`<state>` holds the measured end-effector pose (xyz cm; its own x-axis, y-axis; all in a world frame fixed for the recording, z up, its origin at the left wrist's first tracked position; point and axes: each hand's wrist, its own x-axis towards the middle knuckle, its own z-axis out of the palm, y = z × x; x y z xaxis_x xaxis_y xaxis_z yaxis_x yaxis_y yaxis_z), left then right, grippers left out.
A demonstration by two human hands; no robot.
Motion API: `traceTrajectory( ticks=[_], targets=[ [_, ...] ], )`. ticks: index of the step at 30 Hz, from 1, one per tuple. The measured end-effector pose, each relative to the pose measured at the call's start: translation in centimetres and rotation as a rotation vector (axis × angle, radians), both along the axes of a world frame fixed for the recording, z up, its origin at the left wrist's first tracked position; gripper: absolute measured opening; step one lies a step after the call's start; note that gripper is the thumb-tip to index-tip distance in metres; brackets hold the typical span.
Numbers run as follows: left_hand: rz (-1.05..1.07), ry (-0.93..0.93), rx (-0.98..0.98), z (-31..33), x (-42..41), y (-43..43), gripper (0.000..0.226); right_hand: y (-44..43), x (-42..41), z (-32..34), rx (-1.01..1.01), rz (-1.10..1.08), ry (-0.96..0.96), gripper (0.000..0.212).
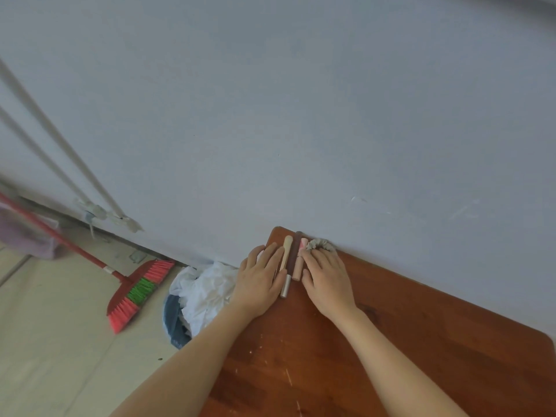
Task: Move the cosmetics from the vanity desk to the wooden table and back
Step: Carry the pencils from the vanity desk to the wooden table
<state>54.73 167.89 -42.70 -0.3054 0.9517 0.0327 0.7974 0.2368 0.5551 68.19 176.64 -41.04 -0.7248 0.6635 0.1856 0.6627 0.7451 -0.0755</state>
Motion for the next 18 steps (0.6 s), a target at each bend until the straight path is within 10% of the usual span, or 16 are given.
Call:
traceTrajectory(
  ticks=[18],
  targets=[
    [0.024,-0.112,-0.031,0.2,0.2,-0.3,0.085,-1.6,1.8,1.8,-0.002,-0.157,-0.001,0.033]
  ],
)
